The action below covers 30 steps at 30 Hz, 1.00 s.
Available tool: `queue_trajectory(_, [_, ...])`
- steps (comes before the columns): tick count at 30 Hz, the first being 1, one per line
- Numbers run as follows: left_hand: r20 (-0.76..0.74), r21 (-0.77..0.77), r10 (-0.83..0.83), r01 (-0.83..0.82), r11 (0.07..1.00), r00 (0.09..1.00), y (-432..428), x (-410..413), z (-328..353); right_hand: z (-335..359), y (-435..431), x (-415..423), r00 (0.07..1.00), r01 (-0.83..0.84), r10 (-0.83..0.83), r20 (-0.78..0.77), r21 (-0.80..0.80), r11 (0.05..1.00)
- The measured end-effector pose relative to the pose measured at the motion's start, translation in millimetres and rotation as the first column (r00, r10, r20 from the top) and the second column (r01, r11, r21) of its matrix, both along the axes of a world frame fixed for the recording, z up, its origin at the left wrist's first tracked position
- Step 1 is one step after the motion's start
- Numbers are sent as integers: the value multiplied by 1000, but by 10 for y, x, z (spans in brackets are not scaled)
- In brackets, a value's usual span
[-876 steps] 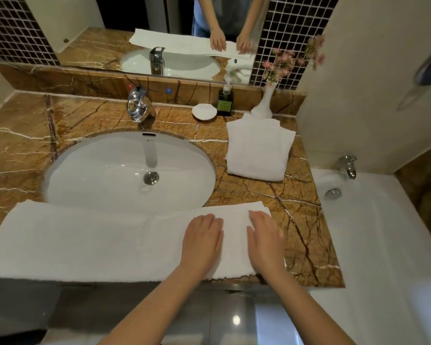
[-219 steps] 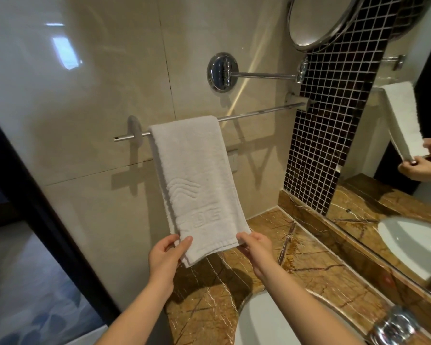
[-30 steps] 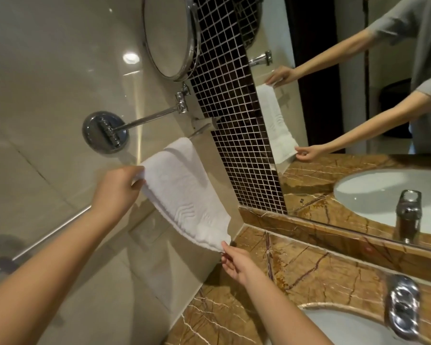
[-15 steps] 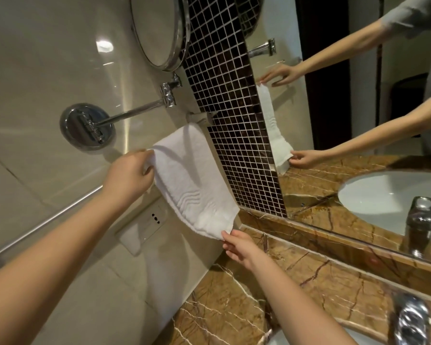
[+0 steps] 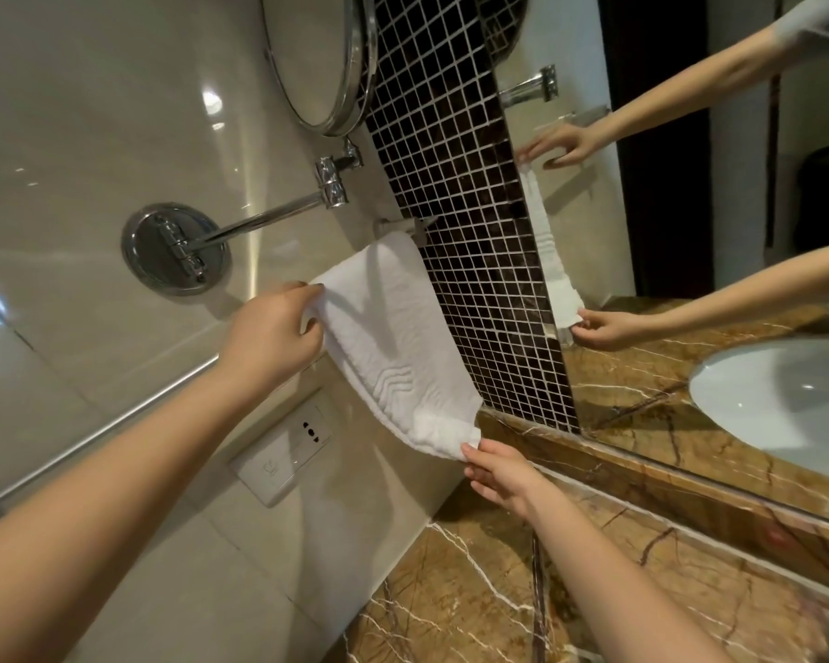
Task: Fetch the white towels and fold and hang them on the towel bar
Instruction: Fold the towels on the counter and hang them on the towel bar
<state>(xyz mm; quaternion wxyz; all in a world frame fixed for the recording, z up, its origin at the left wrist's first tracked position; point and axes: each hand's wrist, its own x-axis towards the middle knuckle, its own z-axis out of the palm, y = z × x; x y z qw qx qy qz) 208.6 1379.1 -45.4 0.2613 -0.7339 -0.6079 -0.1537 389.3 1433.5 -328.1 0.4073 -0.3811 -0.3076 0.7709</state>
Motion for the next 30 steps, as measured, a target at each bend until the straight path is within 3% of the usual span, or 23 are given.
queue_trajectory(10, [-6, 7, 1, -1, 1000, 1000, 111, 57, 7, -70, -2, -4, 998, -21, 21, 67, 1, 1000])
queue_trajectory(20, [-6, -49, -13, 12, 999, 1000, 106, -6, 9, 33, -51, -13, 964, -40, 30, 265, 34, 999])
queue_trajectory(25, [30, -105, -4, 7, 994, 1000, -32, 36, 51, 387, -149, 73, 820, -64, -6, 573, 102, 993])
queue_trajectory(30, [105, -116, -70, 83, 990, 992, -383, 43, 46, 1063, -370, 235, 432, -235, -273, 859, 399, 886])
